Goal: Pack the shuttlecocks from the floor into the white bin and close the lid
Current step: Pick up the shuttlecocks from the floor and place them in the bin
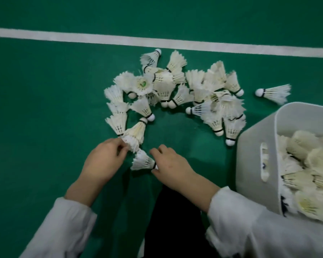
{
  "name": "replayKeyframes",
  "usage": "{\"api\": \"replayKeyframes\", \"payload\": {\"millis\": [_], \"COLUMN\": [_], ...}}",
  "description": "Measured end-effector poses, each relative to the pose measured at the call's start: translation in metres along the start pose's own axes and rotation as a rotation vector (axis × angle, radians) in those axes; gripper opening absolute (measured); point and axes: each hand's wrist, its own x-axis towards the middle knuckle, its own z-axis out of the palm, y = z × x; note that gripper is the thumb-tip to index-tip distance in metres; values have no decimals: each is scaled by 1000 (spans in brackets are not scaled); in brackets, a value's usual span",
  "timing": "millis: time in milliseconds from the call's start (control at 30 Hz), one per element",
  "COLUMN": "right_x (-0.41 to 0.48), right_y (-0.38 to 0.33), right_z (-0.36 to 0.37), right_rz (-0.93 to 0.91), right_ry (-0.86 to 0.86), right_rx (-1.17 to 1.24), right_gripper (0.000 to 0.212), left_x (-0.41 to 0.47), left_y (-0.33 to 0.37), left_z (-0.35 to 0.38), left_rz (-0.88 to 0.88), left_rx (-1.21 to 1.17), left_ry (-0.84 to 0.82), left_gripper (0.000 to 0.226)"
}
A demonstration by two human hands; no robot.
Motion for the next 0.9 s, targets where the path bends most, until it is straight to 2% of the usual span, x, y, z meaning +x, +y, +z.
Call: {"api": "replayKeyframes", "payload": {"millis": [167,300,400,467,567,667,733,900], "right_x": [24,37,37,34,29,24,21,14], "right_y": [-2,4,12,28,62,79,81,71], "right_z": [24,31,19,1,-25,-38,-42,-50], "right_rz": [-25,-56,-49,33,211,313,302,249], "right_ry": [17,55,87,108,133,116,140,289], "right_rx": [-30,-78,-134,-128,-118,-95,-102,-31], "right_gripper": [68,74,75,72,48,29,28,28], "left_x": [17,33,44,51,61,69,74,63], "left_y": [8,20,24,27,36,42,45,62], "left_z": [10,17,16,16,24,31,29,9], "left_rz": [-36,14,74,103,79,23,-9,-81], "left_rx": [-2,3,127,189,325,382,317,-46], "left_ry": [155,252,339,300,82,-2,-3,26], "left_gripper": [24,29,40,49,56,52,49,47]}}
